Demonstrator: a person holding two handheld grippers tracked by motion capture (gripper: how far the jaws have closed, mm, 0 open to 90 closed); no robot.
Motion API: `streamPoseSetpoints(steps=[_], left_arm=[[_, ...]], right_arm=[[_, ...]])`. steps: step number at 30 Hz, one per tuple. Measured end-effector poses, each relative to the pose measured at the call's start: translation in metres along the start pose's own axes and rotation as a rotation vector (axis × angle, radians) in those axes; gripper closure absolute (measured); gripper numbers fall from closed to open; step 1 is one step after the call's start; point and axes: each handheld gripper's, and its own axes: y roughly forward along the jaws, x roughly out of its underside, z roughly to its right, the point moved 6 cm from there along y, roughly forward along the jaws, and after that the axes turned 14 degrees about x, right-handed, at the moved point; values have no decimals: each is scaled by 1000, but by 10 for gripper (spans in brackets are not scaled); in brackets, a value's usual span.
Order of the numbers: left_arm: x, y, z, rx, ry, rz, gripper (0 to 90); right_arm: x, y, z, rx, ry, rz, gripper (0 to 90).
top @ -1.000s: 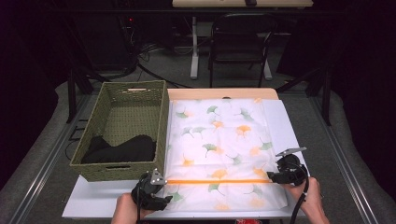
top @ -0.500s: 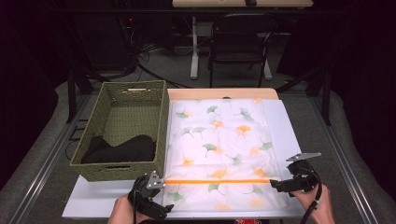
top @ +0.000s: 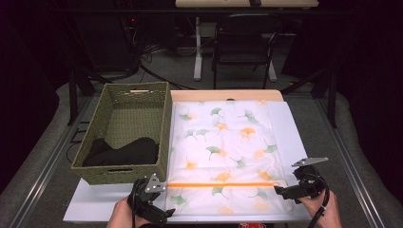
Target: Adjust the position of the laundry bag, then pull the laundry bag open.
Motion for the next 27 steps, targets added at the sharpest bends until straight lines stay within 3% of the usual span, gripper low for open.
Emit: streamPoseSetpoints(steps=[10,21,24,27], left_arm=[[0,4,-4,-1,-2,-5,0],[-2,6,-3,-6,6,-9,0],[-2,7,-3,-5,10,-15,0],[-2,8,-4,-5,12,-21,0]], right_arm=[[1,3,3,-8,-2,-13,0],[3,5,5,-38,37,-21,0],[3,8,7,-45,54,-27,40],[2,10,11,-28,73,-27,161]])
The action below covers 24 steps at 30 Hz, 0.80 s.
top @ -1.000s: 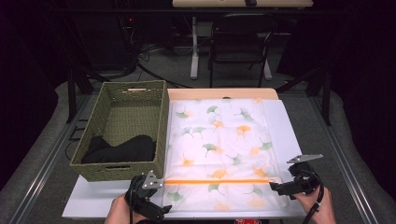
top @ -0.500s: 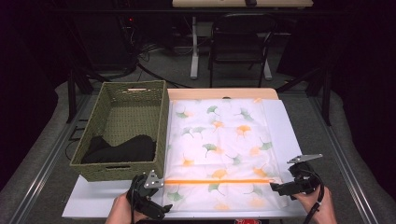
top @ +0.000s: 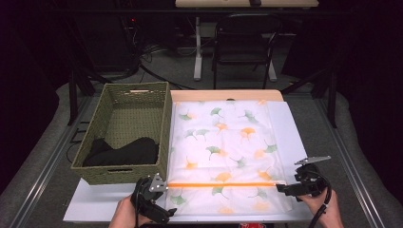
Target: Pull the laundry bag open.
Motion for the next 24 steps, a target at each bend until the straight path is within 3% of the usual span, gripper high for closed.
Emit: streamPoseSetpoints(steps=[3,11,18,24], left_arm=[[0,0,0,-2,-1,-1,0],[0,1,0,9,-2,0,0],[-1,3,0,17,10,-13,1],[-1,3,1,20,8,-17,3]], right_arm=[[0,5,3,4,29,-11,289],[0,13,10,-10,83,-26,508],[-2,16,9,-22,111,-25,596],[-2,17,5,-12,96,-31,652]])
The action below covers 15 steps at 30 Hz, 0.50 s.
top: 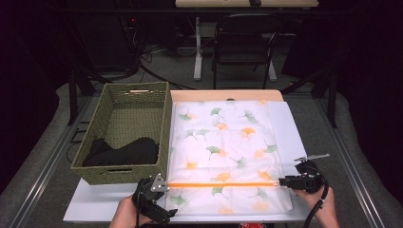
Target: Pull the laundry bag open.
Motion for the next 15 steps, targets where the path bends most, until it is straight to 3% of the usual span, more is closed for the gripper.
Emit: streamPoseSetpoints(steps=[7,15], left_arm=[[-1,0,3,-1,15,-4,6],[-2,2,5,-4,22,-8,7]], right_arm=[[2,1,-7,90,-42,-6,694],[3,1,-7,93,-25,0,690]])
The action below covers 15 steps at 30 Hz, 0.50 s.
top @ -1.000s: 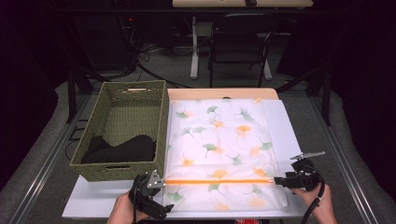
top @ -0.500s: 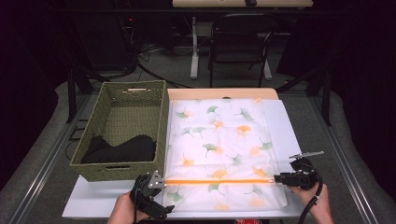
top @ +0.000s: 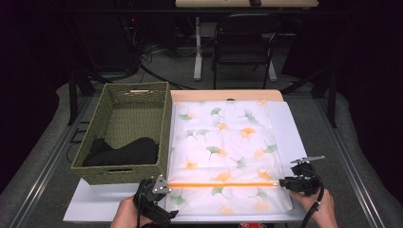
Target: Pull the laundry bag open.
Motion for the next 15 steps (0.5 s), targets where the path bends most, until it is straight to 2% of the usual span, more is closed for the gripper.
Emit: streamPoseSetpoints(steps=[5,9,15], left_arm=[[-1,1,1,-1,13,-10,7],[-2,2,2,-5,9,-7,7],[-2,-1,1,-7,19,6,22]], right_arm=[[0,0,1,-12,-24,17,693],[0,0,0,-10,-7,12,744],[-1,0,-4,-16,-22,6,834]])
